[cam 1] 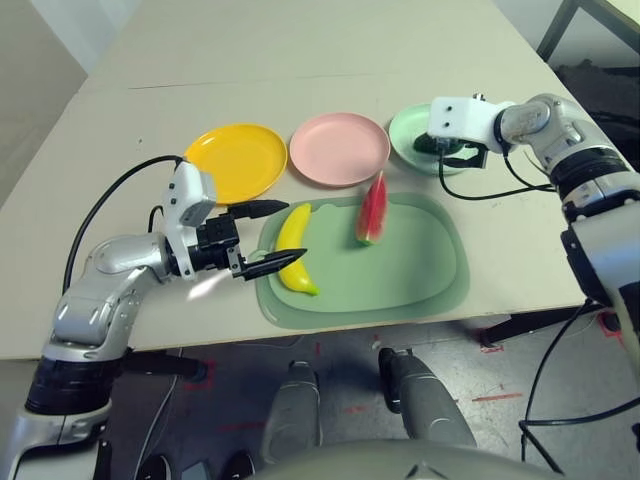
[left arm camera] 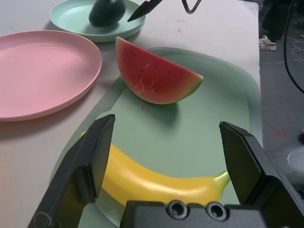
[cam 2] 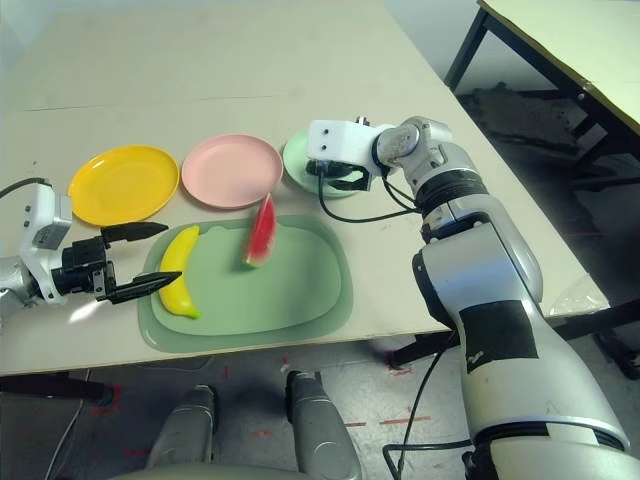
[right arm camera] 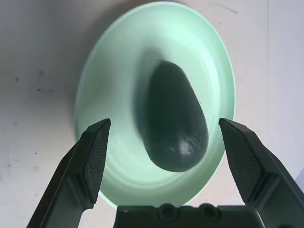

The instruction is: Place the fruits into color-matched plates.

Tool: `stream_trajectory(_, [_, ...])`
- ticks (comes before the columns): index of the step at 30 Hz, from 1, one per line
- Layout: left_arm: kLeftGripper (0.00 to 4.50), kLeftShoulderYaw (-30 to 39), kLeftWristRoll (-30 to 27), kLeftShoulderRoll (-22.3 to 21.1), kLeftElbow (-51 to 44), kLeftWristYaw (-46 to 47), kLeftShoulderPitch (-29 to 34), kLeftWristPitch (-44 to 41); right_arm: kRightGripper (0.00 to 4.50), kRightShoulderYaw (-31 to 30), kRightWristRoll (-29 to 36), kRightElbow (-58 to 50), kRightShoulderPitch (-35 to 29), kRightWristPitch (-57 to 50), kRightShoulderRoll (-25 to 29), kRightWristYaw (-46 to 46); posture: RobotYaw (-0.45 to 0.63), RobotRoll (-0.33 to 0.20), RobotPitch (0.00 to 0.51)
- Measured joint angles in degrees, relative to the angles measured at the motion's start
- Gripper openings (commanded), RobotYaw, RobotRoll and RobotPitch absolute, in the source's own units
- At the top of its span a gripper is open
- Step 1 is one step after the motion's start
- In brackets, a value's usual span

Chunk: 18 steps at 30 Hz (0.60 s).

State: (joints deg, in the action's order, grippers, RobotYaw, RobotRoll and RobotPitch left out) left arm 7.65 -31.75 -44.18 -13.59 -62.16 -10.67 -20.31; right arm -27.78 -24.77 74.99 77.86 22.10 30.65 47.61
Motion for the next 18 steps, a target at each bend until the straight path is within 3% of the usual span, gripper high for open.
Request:
stream_trajectory(9, [4.5, 0.0, 0.31, -0.08, 0.41, -1.14, -0.34, 0.77, 4.48, 1.54, 0.96, -5.12, 0.1, 8.35, 3.03, 11.25, -0.06, 0.0, 0.19])
stream_trajectory(18, [4.5, 1.24, -2.94, -3.12, 2.46, -10.04, 0.34, 1.67, 4.48, 1.05, 7.01, -27.33, -0.67, 25.67, 4.58, 26.89, -0.08, 0.0, 0.188])
